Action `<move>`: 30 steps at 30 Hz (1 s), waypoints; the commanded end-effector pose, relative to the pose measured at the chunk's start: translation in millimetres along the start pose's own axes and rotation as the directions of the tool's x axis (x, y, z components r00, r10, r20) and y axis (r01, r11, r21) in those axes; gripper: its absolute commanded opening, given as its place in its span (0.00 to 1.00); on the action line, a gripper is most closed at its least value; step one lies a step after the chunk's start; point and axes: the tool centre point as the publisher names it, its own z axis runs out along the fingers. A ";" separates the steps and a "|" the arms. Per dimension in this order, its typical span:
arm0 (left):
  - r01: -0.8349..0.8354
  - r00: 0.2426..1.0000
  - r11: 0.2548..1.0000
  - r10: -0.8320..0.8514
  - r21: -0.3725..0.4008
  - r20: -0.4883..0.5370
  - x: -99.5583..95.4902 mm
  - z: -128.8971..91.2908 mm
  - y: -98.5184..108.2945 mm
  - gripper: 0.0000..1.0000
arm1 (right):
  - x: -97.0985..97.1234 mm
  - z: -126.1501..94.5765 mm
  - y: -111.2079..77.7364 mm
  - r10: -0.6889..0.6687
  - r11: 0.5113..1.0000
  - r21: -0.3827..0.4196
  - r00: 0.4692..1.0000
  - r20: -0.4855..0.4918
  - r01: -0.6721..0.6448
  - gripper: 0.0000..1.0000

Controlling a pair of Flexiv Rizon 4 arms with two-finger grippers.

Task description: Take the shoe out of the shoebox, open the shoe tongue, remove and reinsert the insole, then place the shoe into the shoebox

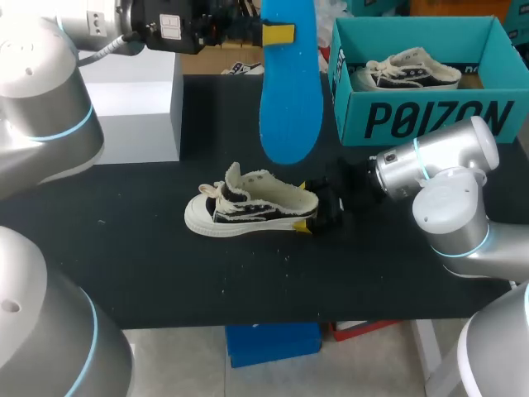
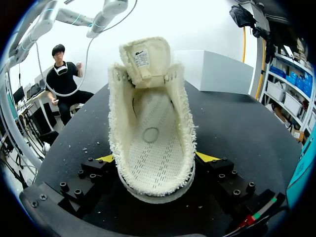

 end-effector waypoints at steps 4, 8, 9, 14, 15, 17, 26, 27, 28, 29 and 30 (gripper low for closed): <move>-0.001 1.000 1.000 0.001 0.000 0.003 1.0 0.4 0.8 0.00 | -1.5 -6.6 1.7 0.002 0.996 0.093 1.000 -0.010 -0.001 1.00; -0.001 1.000 1.000 0.001 0.000 0.003 1.0 0.4 0.8 0.00 | -4.7 -19.5 6.9 -0.018 0.987 0.160 1.000 -0.005 0.019 1.00; -0.001 1.000 1.000 0.001 0.000 0.003 1.0 0.4 0.8 0.00 | -5.4 -22.3 8.5 -0.022 0.984 0.177 1.000 -0.003 0.022 1.00; -0.001 1.000 1.000 0.001 0.000 0.003 1.0 0.4 0.8 0.00 | -7.2 -31.1 14.2 -0.034 0.961 0.274 0.999 -0.020 0.038 1.00; -0.001 1.000 1.000 0.001 0.000 0.003 1.0 0.4 0.8 0.00 | -7.3 -32.1 14.6 -0.033 0.955 0.293 0.999 -0.022 0.038 1.00; -0.001 1.000 1.000 0.001 0.000 0.003 1.0 0.4 0.8 0.00 | -7.3 -33.6 15.6 -0.027 0.934 0.355 0.999 -0.027 0.035 1.00; -0.001 1.000 1.000 0.001 0.000 0.003 1.0 0.4 0.8 0.00 | -8.3 -31.6 24.0 -0.013 0.785 0.618 0.999 -0.046 0.039 1.00; -0.001 1.000 1.000 0.001 0.000 0.003 1.0 0.4 0.8 0.00 | -8.2 -31.2 24.5 -0.015 0.774 0.632 0.999 -0.039 0.037 1.00; -0.001 1.000 1.000 0.001 0.000 0.003 1.0 0.4 0.8 0.00 | -8.1 -30.9 24.9 -0.016 0.762 0.646 0.999 -0.034 0.034 1.00; -0.001 1.000 1.000 0.001 0.000 0.003 1.0 0.4 0.8 0.00 | -7.9 -30.5 25.2 -0.020 0.751 0.659 0.999 -0.028 0.034 1.00; -0.001 1.000 1.000 0.001 0.000 0.003 1.0 0.4 0.8 0.00 | -7.5 -29.9 25.4 -0.021 0.740 0.672 0.999 -0.026 0.033 1.00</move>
